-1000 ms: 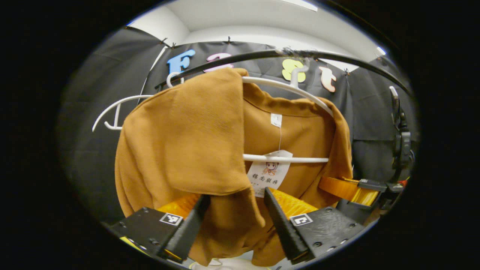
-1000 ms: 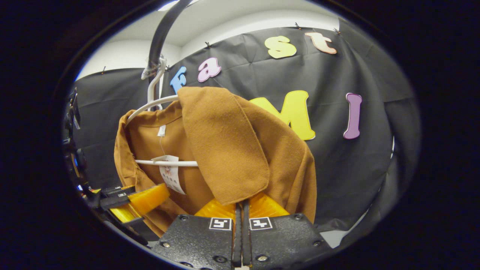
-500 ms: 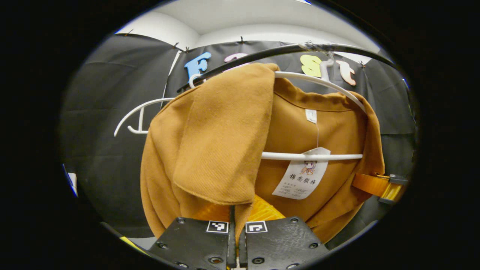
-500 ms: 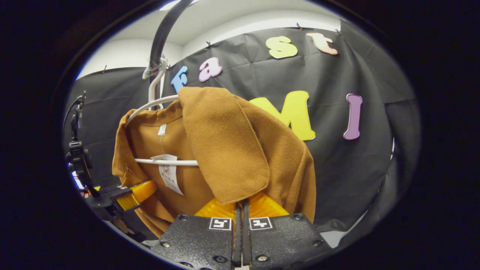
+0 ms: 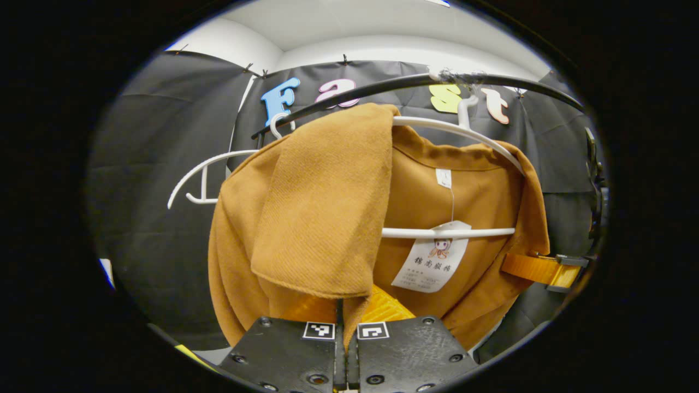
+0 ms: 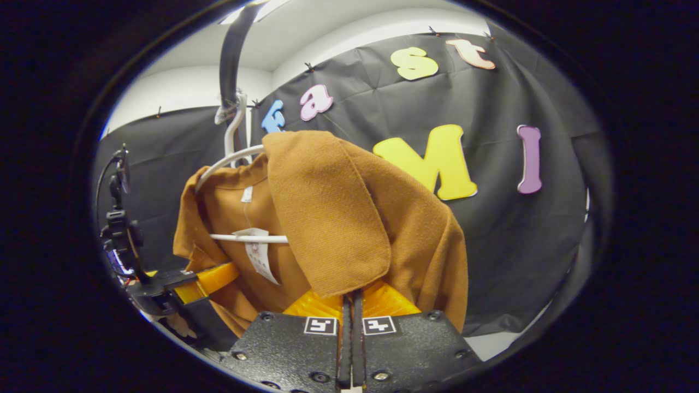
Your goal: Grasp the clothes on the hanger with both hands and then place them into the laundry hamper below.
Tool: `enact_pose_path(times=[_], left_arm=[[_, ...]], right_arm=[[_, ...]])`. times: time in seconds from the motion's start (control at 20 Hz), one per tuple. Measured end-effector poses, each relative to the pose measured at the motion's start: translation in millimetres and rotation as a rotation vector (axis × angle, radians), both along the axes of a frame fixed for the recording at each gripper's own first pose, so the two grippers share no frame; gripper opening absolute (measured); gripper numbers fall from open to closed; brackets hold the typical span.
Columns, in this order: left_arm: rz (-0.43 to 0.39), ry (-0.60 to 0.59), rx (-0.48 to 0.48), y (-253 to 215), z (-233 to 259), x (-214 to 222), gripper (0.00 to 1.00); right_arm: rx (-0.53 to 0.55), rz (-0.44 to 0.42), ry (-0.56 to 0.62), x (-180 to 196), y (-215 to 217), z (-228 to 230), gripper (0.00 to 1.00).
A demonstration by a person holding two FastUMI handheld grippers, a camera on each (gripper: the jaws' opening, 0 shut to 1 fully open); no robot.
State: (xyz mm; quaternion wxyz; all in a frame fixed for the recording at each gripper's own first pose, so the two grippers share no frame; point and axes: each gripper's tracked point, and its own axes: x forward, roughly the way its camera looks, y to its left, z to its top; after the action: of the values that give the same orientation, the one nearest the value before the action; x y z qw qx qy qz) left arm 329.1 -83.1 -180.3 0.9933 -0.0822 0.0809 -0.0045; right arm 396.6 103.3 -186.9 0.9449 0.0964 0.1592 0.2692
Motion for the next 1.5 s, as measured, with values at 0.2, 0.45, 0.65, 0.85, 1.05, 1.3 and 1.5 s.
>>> enact_pose_path(times=[0.2,0.45,0.65,0.85,1.05,1.3,1.5], left_arm=[[0.011,-0.033,0.039,19,23,-5,0.01],[0.038,-0.059,-0.008,42,44,-11,0.06],[0.067,-0.101,-0.035,66,62,-19,0.06],[0.105,-0.134,-0.046,95,81,-18,0.01],[0.116,-0.157,-0.047,112,92,-18,0.06],[0.131,-0.159,-0.084,125,94,-15,0.06],[0.138,-0.107,-0.119,141,75,-14,0.06]], right_arm=[[0.126,0.111,0.007,-19,2,22,0.04],[0.289,0.198,0.013,-30,3,51,0.04],[0.392,0.191,0.037,-23,-12,59,0.04],[0.434,0.188,0.014,-25,-24,73,0.04],[0.51,0.135,0.003,-16,-42,83,0.04],[0.521,0.035,-0.046,3,-71,98,0.04],[0.472,-0.017,-0.071,11,-78,94,0.04]])
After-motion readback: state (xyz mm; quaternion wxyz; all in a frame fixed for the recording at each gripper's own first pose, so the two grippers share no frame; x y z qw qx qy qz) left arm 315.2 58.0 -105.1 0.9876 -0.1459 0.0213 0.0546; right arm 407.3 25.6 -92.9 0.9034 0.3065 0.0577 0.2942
